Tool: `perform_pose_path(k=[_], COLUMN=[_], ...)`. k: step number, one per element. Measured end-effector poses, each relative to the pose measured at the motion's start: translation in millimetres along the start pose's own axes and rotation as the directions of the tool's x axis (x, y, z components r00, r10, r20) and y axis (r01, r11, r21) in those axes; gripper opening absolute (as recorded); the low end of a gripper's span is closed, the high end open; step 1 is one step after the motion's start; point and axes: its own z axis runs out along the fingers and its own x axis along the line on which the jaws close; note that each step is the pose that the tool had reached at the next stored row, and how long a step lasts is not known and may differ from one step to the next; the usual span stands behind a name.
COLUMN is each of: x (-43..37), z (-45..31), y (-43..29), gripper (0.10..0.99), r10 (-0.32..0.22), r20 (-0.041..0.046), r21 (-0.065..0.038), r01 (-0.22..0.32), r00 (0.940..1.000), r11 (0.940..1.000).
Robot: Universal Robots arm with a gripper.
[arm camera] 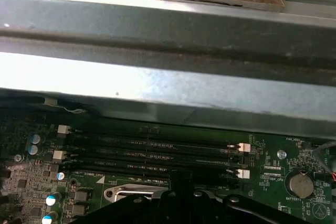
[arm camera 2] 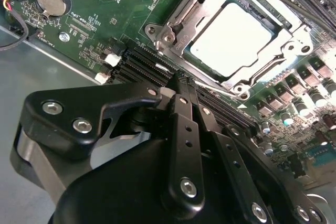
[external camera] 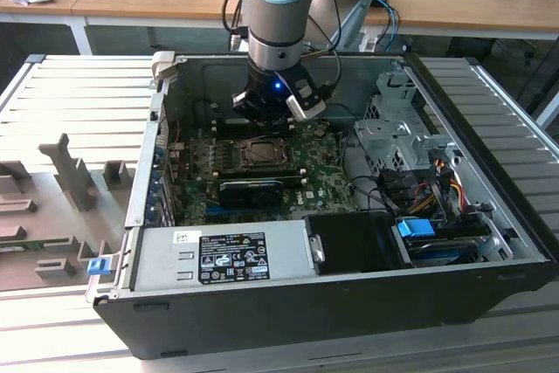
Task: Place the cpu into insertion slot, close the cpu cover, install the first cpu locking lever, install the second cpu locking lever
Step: 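Install the first cpu locking lever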
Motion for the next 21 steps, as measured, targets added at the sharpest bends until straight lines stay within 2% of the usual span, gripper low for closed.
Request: perform_pose_path(k=[4, 7, 15, 19, 21], x=[-0.3, -3.4, -3.6, -4.0, -4.0], z=[1.0, 2.3, 6.6, 8.6, 9.4], y=[-0.2, -0.8, -1.6, -0.9, -0.8], gripper=[0.106, 0.106, 0.106, 0.106, 0.106], r10=[0.0, 0.0, 0.0, 0.0, 0.0], r20=[0.0004, 0.0001, 0.0003, -0.0002, -0.0007], r21=[0.0, 0.0, 0.0, 0.005, 0.01], r01=[0.0, 0.0, 0.0, 0.0, 0.0], r00=[1.0, 1.0, 1.0, 1.0, 1.0], r11=[1.0, 1.0, 1.0, 1.0, 0.9999])
